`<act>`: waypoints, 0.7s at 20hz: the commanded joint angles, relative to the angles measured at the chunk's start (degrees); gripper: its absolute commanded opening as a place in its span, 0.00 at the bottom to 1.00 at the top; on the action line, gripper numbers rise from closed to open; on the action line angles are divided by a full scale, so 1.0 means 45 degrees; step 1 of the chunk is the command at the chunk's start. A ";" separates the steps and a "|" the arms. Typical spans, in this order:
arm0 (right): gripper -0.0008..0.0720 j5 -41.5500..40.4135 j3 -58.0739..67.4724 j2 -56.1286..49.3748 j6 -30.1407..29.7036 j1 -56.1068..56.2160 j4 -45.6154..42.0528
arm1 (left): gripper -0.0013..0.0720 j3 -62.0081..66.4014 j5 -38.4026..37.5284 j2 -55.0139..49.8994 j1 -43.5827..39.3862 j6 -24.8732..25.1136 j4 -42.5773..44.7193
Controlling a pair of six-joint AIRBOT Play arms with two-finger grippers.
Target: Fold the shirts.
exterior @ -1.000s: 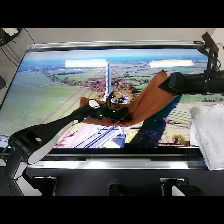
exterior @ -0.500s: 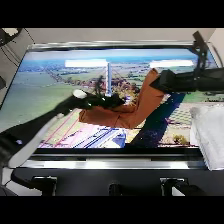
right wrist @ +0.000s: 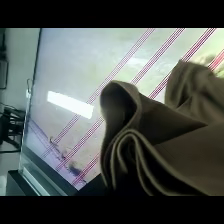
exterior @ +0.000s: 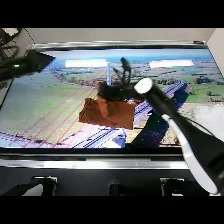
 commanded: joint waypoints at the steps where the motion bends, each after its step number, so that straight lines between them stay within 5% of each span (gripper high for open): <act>1: 0.09 -0.2963 0.0000 -0.1855 0.0092 0.1520 0.1666 | 0.05 -0.0010 -0.1520 0.1273 0.1190 -0.0010 0.0991; 2: 0.34 -0.3487 0.0000 -0.2118 0.0185 0.1598 0.2011 | 0.05 -0.0019 -0.1836 0.1282 0.1175 -0.0015 0.1316; 3: 0.83 -0.3628 0.0005 -0.2259 0.0427 0.1598 0.2370 | 0.05 -0.0146 -0.1933 0.1277 0.1156 -0.0015 0.1413; 4: 0.95 -0.3434 0.0000 -0.2234 0.0461 0.1433 0.2385 | 0.05 -0.0374 -0.1938 0.1273 0.1156 -0.0010 0.1423; 8: 0.94 0.0107 0.0000 -0.1098 0.0403 -0.0636 0.0408 | 0.05 -0.1307 -0.1880 0.1268 0.1156 0.0010 0.1423; 12: 0.94 0.5931 -0.0019 0.0165 0.1841 -0.3993 -0.5634 | 0.05 -0.1899 -0.1710 0.1253 0.1156 0.0345 0.1423; 14: 0.93 0.7635 -0.0719 0.0063 0.2186 -0.5323 -0.6858 | 0.05 -0.1928 -0.1700 0.1243 0.1156 0.0345 0.1418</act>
